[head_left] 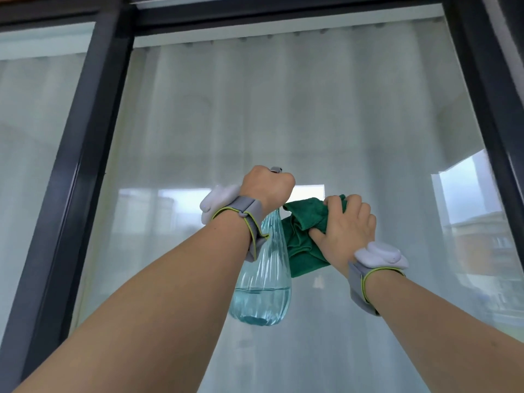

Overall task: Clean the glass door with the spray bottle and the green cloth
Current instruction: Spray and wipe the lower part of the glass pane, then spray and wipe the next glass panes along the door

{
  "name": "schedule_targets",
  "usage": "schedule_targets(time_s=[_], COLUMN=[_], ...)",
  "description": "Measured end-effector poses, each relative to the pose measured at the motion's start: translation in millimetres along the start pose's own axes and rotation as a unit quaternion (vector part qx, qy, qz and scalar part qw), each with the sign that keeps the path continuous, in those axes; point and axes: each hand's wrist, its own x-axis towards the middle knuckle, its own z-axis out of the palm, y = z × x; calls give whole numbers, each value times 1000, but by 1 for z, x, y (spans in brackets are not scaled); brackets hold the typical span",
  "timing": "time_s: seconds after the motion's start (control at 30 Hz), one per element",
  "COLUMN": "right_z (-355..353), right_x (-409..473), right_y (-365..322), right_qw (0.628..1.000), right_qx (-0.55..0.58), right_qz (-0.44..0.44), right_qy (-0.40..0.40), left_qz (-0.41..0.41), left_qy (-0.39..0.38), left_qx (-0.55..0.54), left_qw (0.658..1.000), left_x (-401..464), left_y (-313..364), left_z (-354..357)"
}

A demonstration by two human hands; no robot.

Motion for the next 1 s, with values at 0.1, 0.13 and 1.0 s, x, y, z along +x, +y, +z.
schedule_targets(time_s=[0.1,0.13,1.0], right_z=[1,0,16], right_x=[-4,-5,76], right_y=[10,11,-55], right_qw=[1000,1000,994], right_qx=[-1,1,78], right_qz=[-11,-17,69], right_qy=[12,14,-16], left_qz=[-6,-10,3], left_qy=[6,13,132], left_qx=[10,20,110], left_qw=[1000,1000,985], left_x=[-6,-6,15], left_y=[4,5,-12], left_z=[13,16,-34])
